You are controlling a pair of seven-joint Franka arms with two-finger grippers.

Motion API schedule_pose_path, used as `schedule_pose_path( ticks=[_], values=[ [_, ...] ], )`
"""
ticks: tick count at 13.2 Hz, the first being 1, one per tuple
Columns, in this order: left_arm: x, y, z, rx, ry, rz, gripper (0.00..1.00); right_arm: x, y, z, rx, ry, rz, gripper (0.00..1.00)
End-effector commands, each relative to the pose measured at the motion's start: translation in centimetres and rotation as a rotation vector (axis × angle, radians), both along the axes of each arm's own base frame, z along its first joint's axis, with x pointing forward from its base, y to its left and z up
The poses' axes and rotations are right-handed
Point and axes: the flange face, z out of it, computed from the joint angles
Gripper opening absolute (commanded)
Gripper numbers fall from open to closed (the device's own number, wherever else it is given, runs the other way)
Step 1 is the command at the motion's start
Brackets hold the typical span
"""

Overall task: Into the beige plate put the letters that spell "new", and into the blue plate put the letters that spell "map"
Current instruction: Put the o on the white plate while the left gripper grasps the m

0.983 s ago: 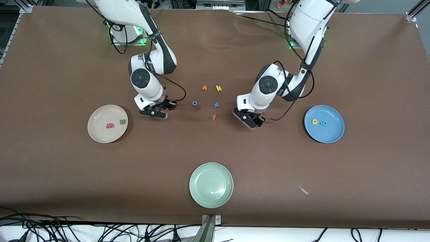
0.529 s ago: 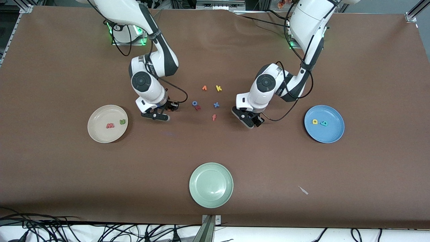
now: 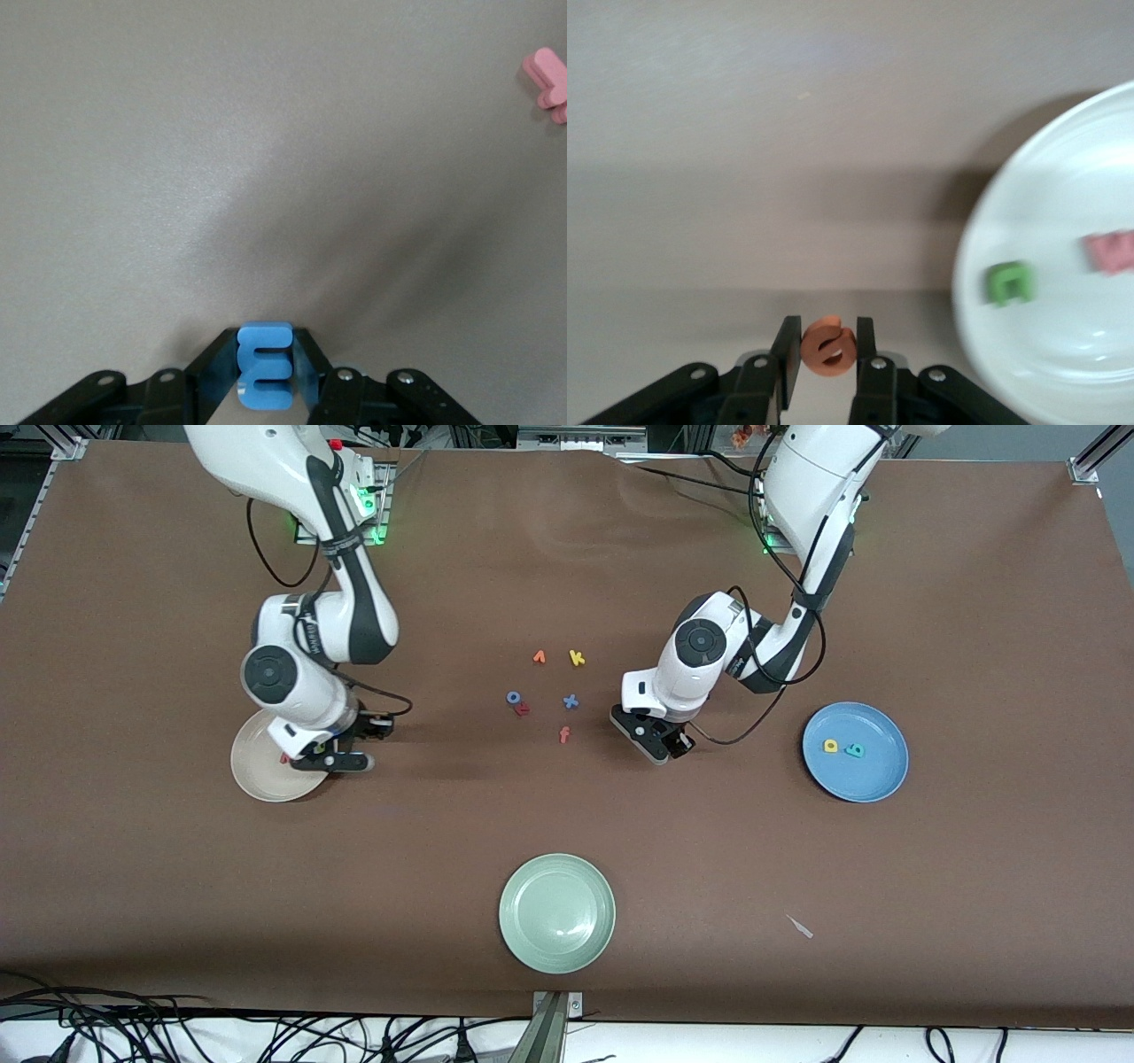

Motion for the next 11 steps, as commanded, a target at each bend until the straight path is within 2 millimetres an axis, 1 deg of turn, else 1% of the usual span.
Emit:
schedule_pose_path(
  ticks=[1, 3, 4, 5, 6, 8, 9, 11],
  values=[
    [0.2, 0.8, -0.6, 0.027, -0.005, -0.001, 0.08, 1.1, -4.0, 0.8, -0.004, 0.005, 0.102, 0.26],
    [0.9, 1.5, 0.2, 0.022, -0.013, 0.02, 0.04, 1.5, -7.8, 0.1, -0.004, 0.02, 0.133, 0.27],
    [1.9, 2.8, 1.1, 0.022, -0.017, 0.042, 0.04, 1.6, -8.9, -0.5, -0.006, 0.029, 0.153, 0.3],
    [3.1, 5.1, 2.2, 0.031, -0.004, 0.083, 0.04, 1.6, -9.5, -0.8, -0.008, 0.034, 0.159, 0.54],
    [4.2, 7.3, 3.6, 0.036, 0.008, 0.125, 0.04, 1.7, -9.8, -0.8, -0.004, 0.03, 0.142, 1.0],
    [5.3, 10.7, 7.2, 0.047, 0.034, 0.191, 0.04, 2.2, -9.2, 0.1, 0.003, 0.014, 0.138, 1.0],
    [6.0, 13.6, 8.6, 0.062, 0.055, 0.232, 0.04, 2.4, -8.6, 0.7, 0.012, 0.022, 0.132, 1.0],
    [5.9, 17.4, 10.6, 0.079, 0.074, 0.27, 0.04, 3.4, -6.9, 2.7, 0.033, 0.077, 0.092, 1.0]
  ],
)
